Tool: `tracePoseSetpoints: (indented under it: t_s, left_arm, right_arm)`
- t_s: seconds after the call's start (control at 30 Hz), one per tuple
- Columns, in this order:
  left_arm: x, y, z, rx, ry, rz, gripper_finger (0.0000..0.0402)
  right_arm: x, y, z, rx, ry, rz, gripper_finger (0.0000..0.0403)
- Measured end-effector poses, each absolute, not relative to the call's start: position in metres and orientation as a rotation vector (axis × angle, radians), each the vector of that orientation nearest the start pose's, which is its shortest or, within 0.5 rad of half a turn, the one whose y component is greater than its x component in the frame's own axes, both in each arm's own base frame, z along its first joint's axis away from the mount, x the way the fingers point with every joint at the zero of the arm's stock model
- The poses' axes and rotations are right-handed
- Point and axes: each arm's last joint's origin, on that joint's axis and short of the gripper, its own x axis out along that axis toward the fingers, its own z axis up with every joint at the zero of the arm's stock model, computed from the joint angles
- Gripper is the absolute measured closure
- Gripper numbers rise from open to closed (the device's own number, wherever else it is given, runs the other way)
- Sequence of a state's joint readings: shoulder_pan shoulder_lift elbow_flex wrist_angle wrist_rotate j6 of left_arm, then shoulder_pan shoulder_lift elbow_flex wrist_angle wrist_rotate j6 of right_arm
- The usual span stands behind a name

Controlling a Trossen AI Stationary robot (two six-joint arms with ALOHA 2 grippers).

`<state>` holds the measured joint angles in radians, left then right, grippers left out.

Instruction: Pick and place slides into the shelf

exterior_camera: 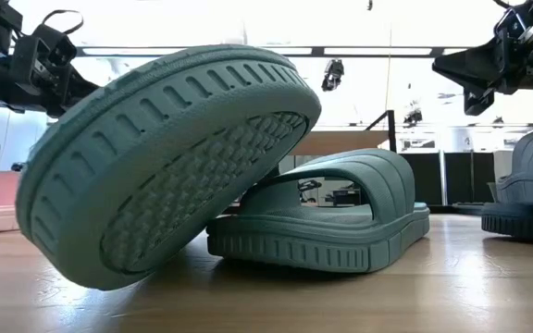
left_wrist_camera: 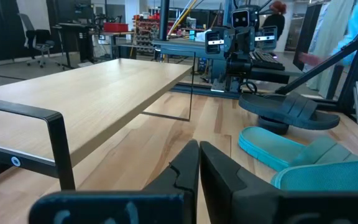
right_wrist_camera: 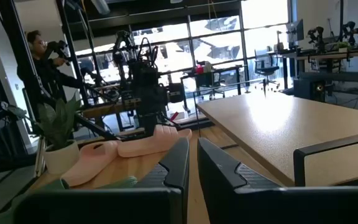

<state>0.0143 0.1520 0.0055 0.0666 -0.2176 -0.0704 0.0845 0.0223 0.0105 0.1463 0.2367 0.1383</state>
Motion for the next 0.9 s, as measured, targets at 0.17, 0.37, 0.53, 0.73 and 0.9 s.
tracePoseSetpoints:
  t_s: [0.17,0.37,0.53,0.73,0.9]
  left_arm:
    - [0.1058,0.0078,0.1594,-0.062,0.071,0.235,0.0402]
    - [0.1058,0.0078,0.1594,-0.062,0.071,0.235,0.0402]
    - [0.1058,0.0078,0.1594,-0.062,0.071,0.235,0.0402]
    - [0.1058,0.0078,0.1594,-0.062,0.071,0.235,0.0402]
    - [0.1058,0.0078,0.1594,-0.062,0.071,0.235,0.0402]
  right_arm:
    - [0.0970,0.0014,0.1794,0.160,-0.144,-0.143,0.0376]
    - [0.0970,0.0014,0.1794,0.160,-0.144,-0.143,0.0376]
    - [0.0970,0.0014,0.1793,0.160,-0.143,-0.143,0.0376]
    - [0.0970,0.0014,0.1794,0.160,-0.144,-0.143,0.0376]
    - [0.0968,0.0011,0.1811,0.201,-0.166,-0.150,0.0376]
